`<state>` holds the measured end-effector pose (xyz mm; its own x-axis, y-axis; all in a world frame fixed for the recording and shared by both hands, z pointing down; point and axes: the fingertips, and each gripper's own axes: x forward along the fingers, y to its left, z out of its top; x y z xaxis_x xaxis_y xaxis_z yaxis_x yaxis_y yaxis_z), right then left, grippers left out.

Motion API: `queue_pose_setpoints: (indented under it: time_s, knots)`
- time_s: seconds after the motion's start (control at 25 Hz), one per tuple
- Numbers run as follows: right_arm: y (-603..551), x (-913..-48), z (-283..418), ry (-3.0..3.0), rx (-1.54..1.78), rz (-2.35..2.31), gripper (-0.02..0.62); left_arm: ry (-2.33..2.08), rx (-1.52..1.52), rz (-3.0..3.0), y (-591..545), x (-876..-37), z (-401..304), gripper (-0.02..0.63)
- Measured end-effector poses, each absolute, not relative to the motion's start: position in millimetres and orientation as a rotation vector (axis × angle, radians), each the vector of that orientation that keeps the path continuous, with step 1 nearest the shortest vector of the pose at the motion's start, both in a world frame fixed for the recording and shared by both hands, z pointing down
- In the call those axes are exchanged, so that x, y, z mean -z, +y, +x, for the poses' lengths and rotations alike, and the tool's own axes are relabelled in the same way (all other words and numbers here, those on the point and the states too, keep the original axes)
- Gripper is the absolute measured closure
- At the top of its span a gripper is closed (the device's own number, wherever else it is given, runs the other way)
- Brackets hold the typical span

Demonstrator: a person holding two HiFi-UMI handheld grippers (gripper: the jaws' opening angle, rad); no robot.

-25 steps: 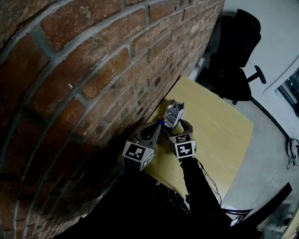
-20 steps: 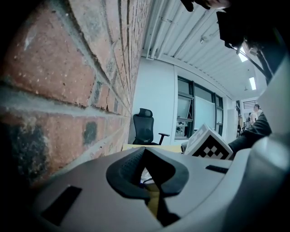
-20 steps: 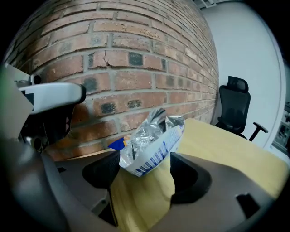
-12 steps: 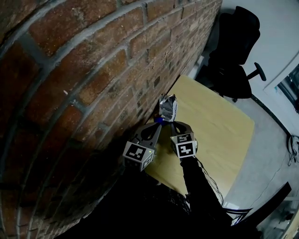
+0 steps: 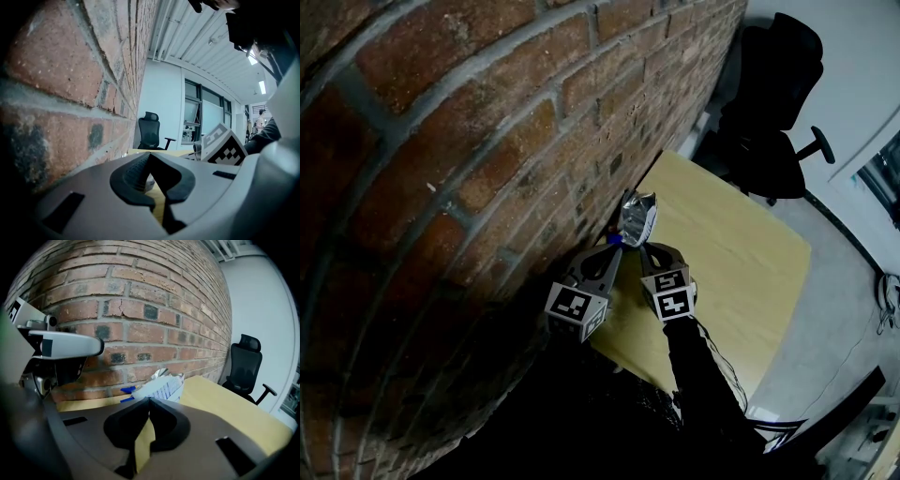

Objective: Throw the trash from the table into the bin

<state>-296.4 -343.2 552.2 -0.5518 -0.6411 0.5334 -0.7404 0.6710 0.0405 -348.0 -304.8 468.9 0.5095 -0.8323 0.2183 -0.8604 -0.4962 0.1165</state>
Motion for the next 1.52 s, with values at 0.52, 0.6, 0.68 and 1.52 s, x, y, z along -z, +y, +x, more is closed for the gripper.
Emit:
queue_pose_setpoints:
  time_s: [0.52, 0.6, 0.68, 1.52]
  knots:
    - [-343, -556, -310, -2.400, -0.288, 1.017, 0.304, -1.458, -0.190, 2.528, -304, -471, -352, 0.600]
    - [-339, -553, -316, -2.414, -0.258, 0.984, 0.290, -1.464, -0.187, 2.527, -304, -471, -353, 0.600]
    - [-336, -549, -322, -2.415, -0.212, 0.952, 0.273, -1.471, -0.188, 2.523, -304, -471, -356, 0.600]
    - [-312, -566, -340, -2.178, 0.275, 0.514, 0.275, -1.509, -0.168, 2.504, -302, -464, -364, 0.600]
